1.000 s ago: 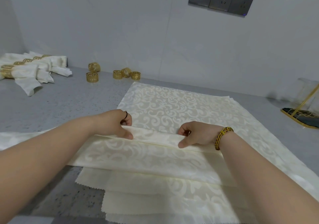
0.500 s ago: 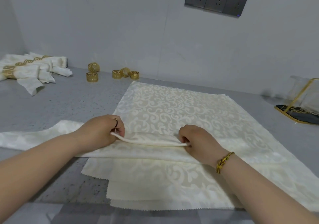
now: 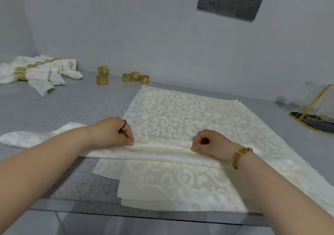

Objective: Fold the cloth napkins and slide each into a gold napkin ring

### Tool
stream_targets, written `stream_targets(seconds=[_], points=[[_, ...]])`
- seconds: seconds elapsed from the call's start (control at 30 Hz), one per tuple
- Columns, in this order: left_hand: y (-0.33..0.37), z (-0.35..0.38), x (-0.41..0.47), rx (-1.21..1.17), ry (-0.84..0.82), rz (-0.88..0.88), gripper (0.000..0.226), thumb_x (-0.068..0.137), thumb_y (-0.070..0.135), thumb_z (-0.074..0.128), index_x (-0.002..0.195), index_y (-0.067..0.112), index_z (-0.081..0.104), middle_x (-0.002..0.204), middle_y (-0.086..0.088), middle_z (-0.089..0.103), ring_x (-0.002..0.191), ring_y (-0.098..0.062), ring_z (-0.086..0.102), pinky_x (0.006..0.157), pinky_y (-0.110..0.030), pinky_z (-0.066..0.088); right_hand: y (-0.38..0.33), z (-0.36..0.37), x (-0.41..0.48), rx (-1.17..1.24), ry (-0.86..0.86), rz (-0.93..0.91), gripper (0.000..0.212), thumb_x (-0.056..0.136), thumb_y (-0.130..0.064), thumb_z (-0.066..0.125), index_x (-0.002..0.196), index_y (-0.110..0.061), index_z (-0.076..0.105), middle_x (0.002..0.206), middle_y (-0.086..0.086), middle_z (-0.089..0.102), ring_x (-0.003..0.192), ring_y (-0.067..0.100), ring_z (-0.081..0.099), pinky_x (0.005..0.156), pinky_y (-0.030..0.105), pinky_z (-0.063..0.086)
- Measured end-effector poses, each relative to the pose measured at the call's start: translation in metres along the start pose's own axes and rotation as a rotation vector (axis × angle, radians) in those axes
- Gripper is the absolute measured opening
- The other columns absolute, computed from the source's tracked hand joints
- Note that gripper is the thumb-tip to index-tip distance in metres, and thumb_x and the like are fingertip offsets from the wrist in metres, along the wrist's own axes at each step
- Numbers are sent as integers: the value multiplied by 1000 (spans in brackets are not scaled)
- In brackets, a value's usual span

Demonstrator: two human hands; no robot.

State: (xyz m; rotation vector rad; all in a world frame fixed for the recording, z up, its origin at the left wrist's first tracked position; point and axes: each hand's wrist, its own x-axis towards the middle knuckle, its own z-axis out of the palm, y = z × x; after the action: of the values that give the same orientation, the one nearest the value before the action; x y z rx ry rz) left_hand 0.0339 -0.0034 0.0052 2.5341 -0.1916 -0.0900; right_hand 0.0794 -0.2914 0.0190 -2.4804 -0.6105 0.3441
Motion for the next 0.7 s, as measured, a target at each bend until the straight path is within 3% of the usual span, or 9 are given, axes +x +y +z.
stream_targets(seconds=[0.07, 0.2, 0.27, 0.33, 0.43, 0.53, 0.57, 0.63, 0.7], points=[[0, -3, 6, 38, -25, -22, 20, 76, 25, 73, 77, 32, 54, 81, 14, 49, 70, 0, 45, 59, -6, 36, -1, -2, 7, -38, -38, 16, 16, 81, -22, 68, 77, -23, 53, 81, -11, 43, 67, 2, 41, 62, 10, 35], [4, -11, 15, 91, -144, -128, 33, 76, 30, 73, 95, 26, 46, 93, 11, 45, 84, -6, 46, 65, -8, 34, -7, -15, 20, -140, -196, 97, 25, 79, -25, 69, 94, -25, 50, 87, -11, 45, 73, 2, 43, 69, 16, 36], [9, -14, 20, 193, -192, -174, 31, 77, 34, 71, 93, 24, 46, 86, 15, 43, 83, -8, 45, 61, -10, 32, -16, -21, 25, -255, -295, 130, 21, 79, -26, 68, 83, -29, 48, 83, -14, 45, 72, 2, 43, 65, 17, 35], [18, -15, 20, 256, -185, -137, 28, 78, 33, 70, 77, 25, 44, 75, 14, 40, 68, -5, 41, 55, -14, 29, -28, -24, 23, -333, -325, 124, 23, 82, -24, 65, 74, -31, 44, 78, -15, 45, 68, 1, 43, 61, 16, 32], [21, -10, 9, 443, -56, -33, 34, 81, 32, 66, 66, 30, 35, 67, 11, 40, 61, -6, 37, 52, -19, 25, -28, -16, 14, -412, -189, 26, 29, 84, -14, 56, 67, -28, 36, 71, -11, 40, 63, 5, 39, 54, 15, 27], [5, 8, -15, 585, 261, 265, 43, 72, 25, 72, 63, 37, 32, 62, 17, 39, 63, -5, 39, 50, -10, 23, -7, 13, -4, -680, 208, -263, 33, 73, -2, 58, 67, -24, 34, 60, -9, 34, 56, 8, 33, 48, 14, 20], [-1, 13, -23, 557, 302, 368, 45, 63, 19, 76, 65, 39, 36, 61, 19, 39, 60, -6, 39, 49, -7, 20, 1, 21, -10, -702, 324, -360, 36, 60, 4, 61, 64, -23, 37, 55, -9, 35, 50, 5, 32, 46, 14, 18], [-14, 18, -32, 435, 356, 486, 25, 62, 19, 65, 72, 35, 48, 67, 18, 44, 66, -8, 42, 48, -7, 24, 16, 31, -13, -725, 454, -474, 33, 42, 6, 59, 59, -18, 45, 50, -7, 43, 44, 9, 39, 50, 22, 23], [-21, 17, -35, 385, 352, 505, 17, 64, 19, 57, 75, 32, 61, 82, 17, 47, 73, -5, 45, 50, -5, 30, 22, 32, -13, -704, 461, -482, 37, 40, 11, 64, 62, -15, 50, 54, -4, 48, 48, 14, 45, 55, 25, 28]])
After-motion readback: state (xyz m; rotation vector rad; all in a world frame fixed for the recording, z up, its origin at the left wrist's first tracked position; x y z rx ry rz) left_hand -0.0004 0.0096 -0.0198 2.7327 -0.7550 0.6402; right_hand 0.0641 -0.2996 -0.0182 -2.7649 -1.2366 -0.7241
